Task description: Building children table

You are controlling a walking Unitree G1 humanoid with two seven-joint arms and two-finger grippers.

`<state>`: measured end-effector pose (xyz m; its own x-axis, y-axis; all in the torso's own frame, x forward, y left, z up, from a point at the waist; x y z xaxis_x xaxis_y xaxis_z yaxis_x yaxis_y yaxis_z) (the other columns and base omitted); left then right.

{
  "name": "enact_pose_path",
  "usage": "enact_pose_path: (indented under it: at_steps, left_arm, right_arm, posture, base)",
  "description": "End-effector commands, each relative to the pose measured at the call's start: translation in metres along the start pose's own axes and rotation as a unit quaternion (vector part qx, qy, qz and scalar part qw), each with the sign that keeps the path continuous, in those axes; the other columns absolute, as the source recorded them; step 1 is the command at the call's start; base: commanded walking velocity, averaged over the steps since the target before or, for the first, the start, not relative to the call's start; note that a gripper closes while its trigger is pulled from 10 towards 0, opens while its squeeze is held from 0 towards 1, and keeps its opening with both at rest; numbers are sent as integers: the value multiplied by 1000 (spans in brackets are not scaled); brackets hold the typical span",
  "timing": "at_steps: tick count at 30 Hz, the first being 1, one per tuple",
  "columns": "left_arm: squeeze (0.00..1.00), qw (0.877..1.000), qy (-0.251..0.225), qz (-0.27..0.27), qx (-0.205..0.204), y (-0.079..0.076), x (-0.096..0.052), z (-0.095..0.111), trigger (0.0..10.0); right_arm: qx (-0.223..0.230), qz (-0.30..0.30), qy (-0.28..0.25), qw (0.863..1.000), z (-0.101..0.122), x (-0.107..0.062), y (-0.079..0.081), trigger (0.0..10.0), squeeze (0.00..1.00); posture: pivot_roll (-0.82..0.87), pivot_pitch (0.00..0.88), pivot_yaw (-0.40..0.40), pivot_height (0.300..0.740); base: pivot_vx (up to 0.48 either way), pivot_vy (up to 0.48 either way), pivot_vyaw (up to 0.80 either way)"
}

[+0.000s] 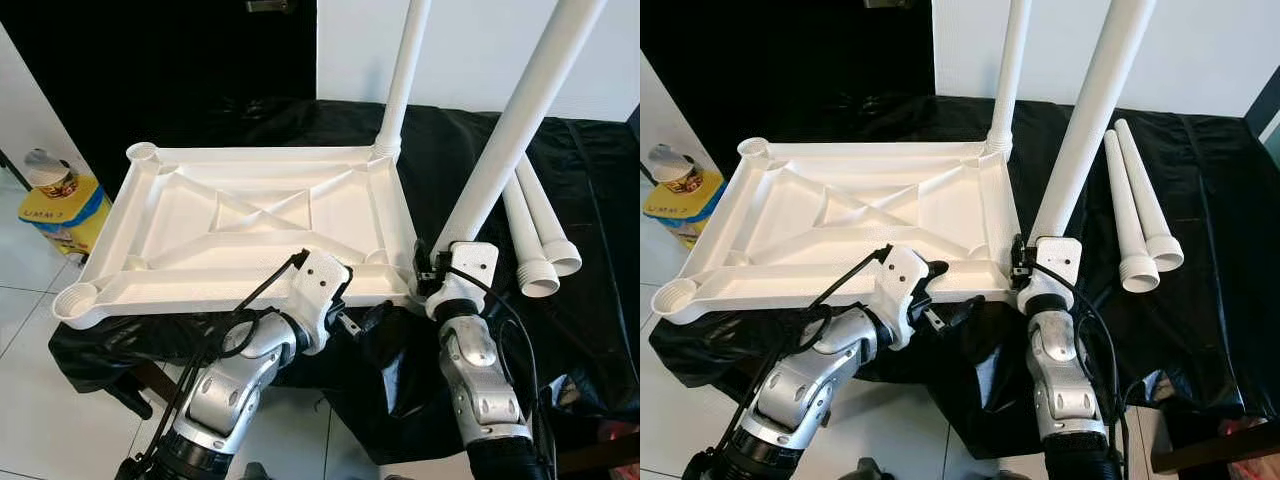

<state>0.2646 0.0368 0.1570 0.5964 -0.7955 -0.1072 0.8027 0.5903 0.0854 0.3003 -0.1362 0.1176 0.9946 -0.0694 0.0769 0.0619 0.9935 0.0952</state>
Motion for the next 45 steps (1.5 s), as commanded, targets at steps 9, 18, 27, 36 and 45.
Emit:
enact_pose_path:
  at_steps: [9,18,27,36,45]
  left_arm:
    - [0,998,9,47,27,32,-11,3,10000]
    - [0,992,64,66,86,60,-16,-11,10000]
    - [0,977,124,64,161,89,-6,-25,10000]
    - [0,971,170,42,166,110,6,-38,10000]
    - [0,959,225,62,163,135,7,-45,10000]
  right_arm:
    - [-26,3,-28,999,8,-15,-17,10000,0]
    - [-50,55,-47,996,12,-34,-26,10000,0]
    - [-88,131,-44,987,12,-43,-37,10000,0]
    - [-107,174,-47,978,16,-40,-42,10000,0]
    - [-107,177,-42,977,12,-39,-43,10000,0]
  posture:
    - [17,112,-5,740]
    - [0,102,-5,740]
    - [11,76,-35,740]
    - [26,84,-52,740]
    - [25,78,-41,740]
  base:
    - [0,0,0]
    - [0,0,0]
    - [0,0,0]
    - [0,0,0]
    - [0,0,0]
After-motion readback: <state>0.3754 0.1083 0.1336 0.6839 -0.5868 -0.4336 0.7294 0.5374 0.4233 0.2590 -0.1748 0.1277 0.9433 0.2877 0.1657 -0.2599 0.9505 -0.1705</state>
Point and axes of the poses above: a point about 5 cm out from each wrist's last joint towards the gripper, its own x axis pointing out of the wrist towards the gripper, its own z axis along the axis of the wrist's last joint, y = z × x, the point moved 2 cm from there along x, pointing out of the wrist towards the gripper, and after that the axes turned 1 degree about x, right-handed, at the moved point
